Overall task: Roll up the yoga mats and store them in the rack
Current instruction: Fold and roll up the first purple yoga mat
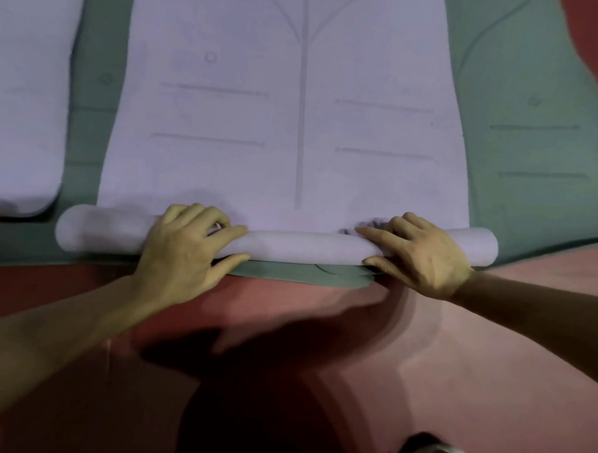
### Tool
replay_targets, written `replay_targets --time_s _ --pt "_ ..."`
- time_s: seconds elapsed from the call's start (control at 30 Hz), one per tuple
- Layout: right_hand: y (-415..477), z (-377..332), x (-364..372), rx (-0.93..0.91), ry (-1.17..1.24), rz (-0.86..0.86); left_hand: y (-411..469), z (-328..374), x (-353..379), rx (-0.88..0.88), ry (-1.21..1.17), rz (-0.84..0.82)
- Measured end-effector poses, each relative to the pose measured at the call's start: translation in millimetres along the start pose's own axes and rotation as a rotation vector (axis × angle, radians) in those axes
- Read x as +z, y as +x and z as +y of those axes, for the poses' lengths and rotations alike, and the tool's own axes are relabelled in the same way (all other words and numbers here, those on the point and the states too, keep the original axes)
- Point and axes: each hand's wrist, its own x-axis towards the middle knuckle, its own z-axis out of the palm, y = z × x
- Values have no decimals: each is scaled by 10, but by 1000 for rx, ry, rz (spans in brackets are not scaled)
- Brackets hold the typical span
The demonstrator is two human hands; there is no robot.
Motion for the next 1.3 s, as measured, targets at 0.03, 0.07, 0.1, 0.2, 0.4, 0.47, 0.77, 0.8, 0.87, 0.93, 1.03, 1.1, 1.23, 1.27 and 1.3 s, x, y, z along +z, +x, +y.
replay_targets --time_s 0.03,0.07,0.1,0.2,0.4,0.47,0.77,0.8,0.87,0.93,1.03,1.1,1.23,1.27,1.3 --pt "3 15 -4 -1 3 6 -4 25 -7 -14 12 2" --pt "4 18 -8 -1 9 13 -19 50 -5 -35 17 1" --pt "4 16 -6 -2 12 17 -42 65 1 -55 20 6" --pt "11 28 18 -6 9 18 -126 44 31 -30 25 35" --pt "-2 -4 0 32 -3 70 -131 -17 68 10 -19 -135" --pt "-27 -81 -7 84 -10 113 -100 -41 72 11 -31 -195" --pt "-70 -285 109 230 -87 157 38 -129 54 -20 -145 -129" --pt "-54 -280 85 229 -79 151 52 -132 48 -19 -151 -132" --pt "-22 -268 41 207 -57 139 63 -138 42 -23 -153 -145" --pt "5 -268 29 177 -69 129 88 -133 27 -38 -140 -167" --pt "41 -239 29 157 -72 132 117 -127 9 -53 -125 -179" --pt "54 -225 28 136 -68 144 108 -133 11 -52 -126 -183" --pt "59 -216 11 127 -38 153 81 -153 58 -49 -123 -123" --pt "65 -212 2 136 -36 151 86 -156 64 -47 -126 -96" --pt "75 -206 -7 145 -41 152 98 -159 64 -49 -123 -70"
